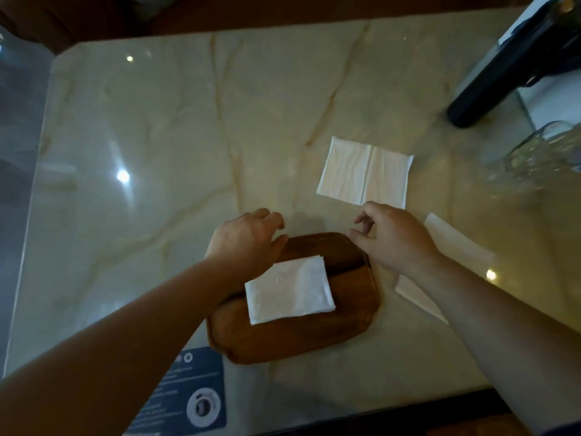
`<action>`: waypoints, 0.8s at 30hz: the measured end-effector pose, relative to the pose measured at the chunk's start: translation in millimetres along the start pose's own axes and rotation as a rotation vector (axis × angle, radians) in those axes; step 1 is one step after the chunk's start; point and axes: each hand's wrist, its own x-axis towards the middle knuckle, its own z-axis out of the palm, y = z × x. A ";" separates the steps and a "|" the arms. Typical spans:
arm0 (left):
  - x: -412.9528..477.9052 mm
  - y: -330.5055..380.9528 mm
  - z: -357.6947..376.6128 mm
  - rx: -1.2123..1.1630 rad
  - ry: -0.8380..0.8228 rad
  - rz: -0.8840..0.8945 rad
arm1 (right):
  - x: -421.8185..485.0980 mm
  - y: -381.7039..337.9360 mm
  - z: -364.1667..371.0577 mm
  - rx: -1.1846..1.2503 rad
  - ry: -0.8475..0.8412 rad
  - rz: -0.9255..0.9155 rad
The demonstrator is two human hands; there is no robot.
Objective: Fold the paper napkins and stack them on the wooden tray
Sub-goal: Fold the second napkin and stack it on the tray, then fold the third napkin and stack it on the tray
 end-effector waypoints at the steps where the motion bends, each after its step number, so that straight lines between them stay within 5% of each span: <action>1: 9.7 5.2 -1.0 0.002 -0.010 -0.007 | 3.8 9.3 -6.3 0.018 0.017 0.029; 11: 108.5 51.7 -4.9 0.034 -0.037 -0.024 | 24.3 107.8 -44.5 0.079 0.131 0.269; 24: 218.9 53.2 26.3 0.179 -0.080 -0.085 | 55.1 117.3 -32.8 0.059 0.048 0.205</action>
